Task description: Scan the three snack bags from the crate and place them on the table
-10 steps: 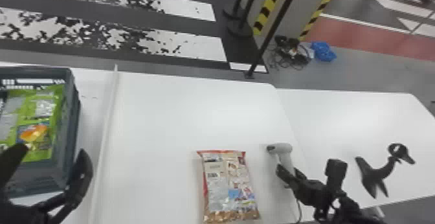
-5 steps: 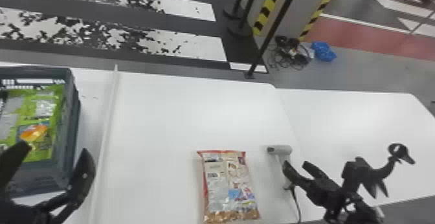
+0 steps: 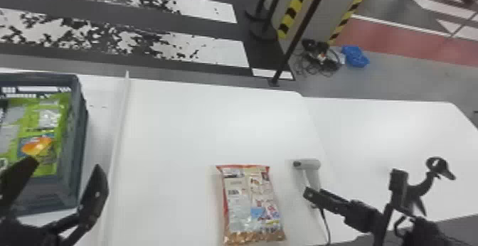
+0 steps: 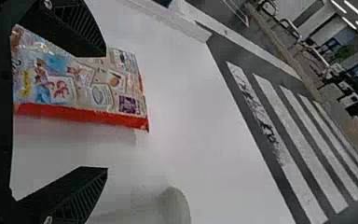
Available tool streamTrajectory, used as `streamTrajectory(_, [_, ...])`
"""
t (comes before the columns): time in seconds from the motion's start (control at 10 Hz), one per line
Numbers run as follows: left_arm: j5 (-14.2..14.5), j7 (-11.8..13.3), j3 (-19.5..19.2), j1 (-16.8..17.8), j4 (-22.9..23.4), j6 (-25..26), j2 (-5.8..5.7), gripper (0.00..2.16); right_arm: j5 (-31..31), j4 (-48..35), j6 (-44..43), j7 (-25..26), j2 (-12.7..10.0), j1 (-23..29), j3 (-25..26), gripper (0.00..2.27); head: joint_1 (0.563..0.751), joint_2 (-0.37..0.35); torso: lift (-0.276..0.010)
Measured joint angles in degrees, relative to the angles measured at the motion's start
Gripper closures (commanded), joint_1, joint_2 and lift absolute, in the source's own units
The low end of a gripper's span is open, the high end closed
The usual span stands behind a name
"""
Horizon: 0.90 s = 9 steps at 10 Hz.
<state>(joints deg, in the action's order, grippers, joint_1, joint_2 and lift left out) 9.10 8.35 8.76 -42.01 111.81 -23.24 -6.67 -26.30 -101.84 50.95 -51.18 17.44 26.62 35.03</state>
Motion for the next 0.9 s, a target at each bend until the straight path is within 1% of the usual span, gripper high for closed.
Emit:
streamTrajectory(0.1, [0.0, 0.0, 0.0, -0.1, 0.1, 0.0, -0.02, 0.07, 0.6, 0.0, 3.9, -1.0, 0.6, -0.9, -1.7, 0.05, 0.695, -0.350, -0.037])
streamTrajectory(0.3, [0.0, 0.0, 0.0, -0.3, 0.5, 0.0, -0.07, 0.07, 5.3, 3.9, 4.2, -2.7, 1.2, -3.7, -7.0, 0.05, 0.695, -0.350, -0.037])
streamTrajectory(0.6, [0.0, 0.0, -0.2, -0.5, 0.6, 0.0, -0.09, 0.07, 10.4, 12.6, -3.3, -3.0, 2.0, -6.9, -13.1, 0.05, 0.695, -0.350, -0.037])
streamTrajectory(0.7, [0.0, 0.0, -0.2, -0.5, 0.5, 0.0, -0.09, 0.07, 11.3, 14.3, -5.2, -3.1, 2.1, -7.6, -14.4, 0.05, 0.695, -0.348, -0.037])
streamTrajectory(0.9, [0.0, 0.0, -0.1, -0.4, 0.5, 0.0, -0.09, 0.07, 12.1, 16.9, -6.4, -4.4, 2.4, -9.0, -16.8, 0.07, 0.695, -0.324, -0.037])
